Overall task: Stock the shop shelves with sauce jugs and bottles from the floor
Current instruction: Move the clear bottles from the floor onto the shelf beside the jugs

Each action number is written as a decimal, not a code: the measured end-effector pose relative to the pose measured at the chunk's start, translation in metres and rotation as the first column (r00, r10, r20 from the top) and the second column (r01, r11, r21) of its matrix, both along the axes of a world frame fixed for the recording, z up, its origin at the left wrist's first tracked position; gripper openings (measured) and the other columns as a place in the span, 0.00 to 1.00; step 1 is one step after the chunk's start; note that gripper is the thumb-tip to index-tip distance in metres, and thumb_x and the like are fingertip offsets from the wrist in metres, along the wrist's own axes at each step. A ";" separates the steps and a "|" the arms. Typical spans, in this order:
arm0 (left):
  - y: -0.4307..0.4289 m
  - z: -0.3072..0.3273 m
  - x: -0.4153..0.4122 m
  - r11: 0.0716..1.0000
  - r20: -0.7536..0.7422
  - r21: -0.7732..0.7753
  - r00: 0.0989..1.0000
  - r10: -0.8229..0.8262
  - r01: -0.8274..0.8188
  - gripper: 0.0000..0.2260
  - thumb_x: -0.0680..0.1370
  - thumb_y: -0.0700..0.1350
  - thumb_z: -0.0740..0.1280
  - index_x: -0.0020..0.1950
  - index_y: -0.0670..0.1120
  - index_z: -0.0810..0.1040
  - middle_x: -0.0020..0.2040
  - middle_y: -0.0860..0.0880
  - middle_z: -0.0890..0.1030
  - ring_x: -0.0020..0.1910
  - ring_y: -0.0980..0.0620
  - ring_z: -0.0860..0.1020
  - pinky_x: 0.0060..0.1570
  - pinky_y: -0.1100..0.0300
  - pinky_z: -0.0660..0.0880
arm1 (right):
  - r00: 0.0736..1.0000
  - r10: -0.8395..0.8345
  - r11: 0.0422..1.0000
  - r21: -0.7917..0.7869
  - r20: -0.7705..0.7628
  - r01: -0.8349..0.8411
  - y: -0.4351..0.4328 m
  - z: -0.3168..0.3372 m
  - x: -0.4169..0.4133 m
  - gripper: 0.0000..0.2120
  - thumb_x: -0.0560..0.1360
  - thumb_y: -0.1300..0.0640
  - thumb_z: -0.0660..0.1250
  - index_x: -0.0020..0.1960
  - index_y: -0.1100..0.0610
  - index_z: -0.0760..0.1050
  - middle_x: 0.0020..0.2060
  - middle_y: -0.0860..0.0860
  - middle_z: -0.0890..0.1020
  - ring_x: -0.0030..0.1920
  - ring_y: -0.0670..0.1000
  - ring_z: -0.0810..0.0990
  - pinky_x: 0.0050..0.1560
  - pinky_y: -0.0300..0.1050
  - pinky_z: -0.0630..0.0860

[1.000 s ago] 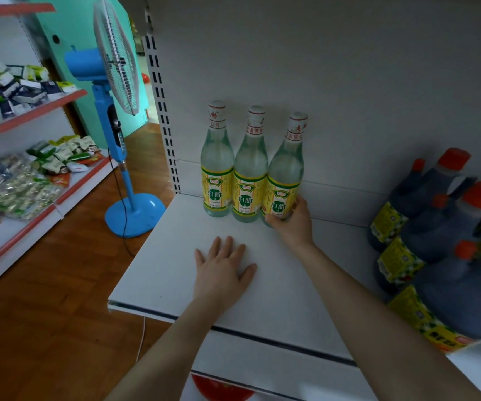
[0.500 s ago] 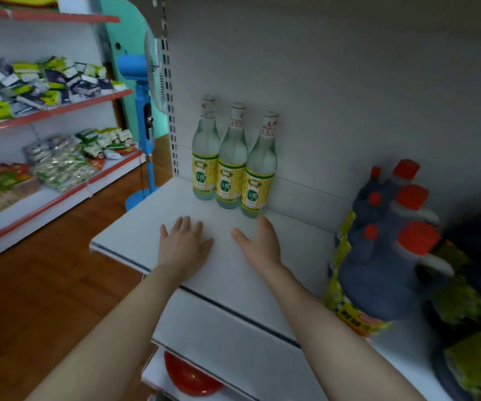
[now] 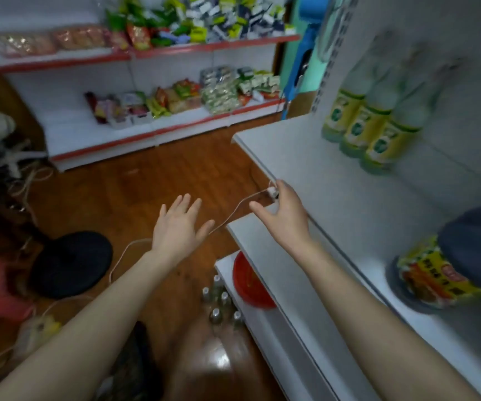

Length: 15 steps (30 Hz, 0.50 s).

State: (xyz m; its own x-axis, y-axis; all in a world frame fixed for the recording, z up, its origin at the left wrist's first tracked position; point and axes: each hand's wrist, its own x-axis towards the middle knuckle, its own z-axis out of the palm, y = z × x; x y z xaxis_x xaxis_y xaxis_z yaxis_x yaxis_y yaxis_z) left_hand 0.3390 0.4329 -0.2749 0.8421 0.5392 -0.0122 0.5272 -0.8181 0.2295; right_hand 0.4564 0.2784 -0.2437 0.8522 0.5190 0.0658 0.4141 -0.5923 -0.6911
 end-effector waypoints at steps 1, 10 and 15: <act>0.004 -0.011 -0.013 1.000 -0.025 -0.020 1.000 0.012 -0.013 0.29 0.78 0.62 0.54 0.75 0.49 0.58 0.76 0.46 0.57 0.76 0.48 0.52 0.73 0.48 0.49 | 1.000 0.027 0.999 -0.019 -0.012 -0.027 0.007 -0.011 -0.009 0.36 0.73 0.45 0.66 0.74 0.59 0.56 0.73 0.54 0.62 0.73 0.52 0.60 0.70 0.47 0.59; 0.010 -0.193 -0.089 0.973 -0.234 -0.219 0.972 0.017 -0.069 0.31 0.77 0.62 0.56 0.76 0.47 0.55 0.77 0.45 0.56 0.76 0.48 0.52 0.73 0.51 0.49 | 0.956 -0.024 0.974 -0.222 -0.294 -0.044 0.010 -0.210 -0.071 0.37 0.70 0.46 0.71 0.70 0.63 0.63 0.67 0.60 0.70 0.68 0.58 0.68 0.68 0.48 0.65; -0.003 -0.338 -0.099 0.958 -0.320 -0.279 0.947 -0.030 -0.064 0.33 0.77 0.61 0.57 0.76 0.44 0.54 0.76 0.44 0.56 0.75 0.45 0.54 0.73 0.49 0.54 | 0.906 -0.148 0.948 -0.318 -0.397 0.015 -0.026 -0.361 -0.089 0.38 0.71 0.49 0.70 0.72 0.63 0.58 0.71 0.59 0.65 0.71 0.57 0.63 0.69 0.47 0.59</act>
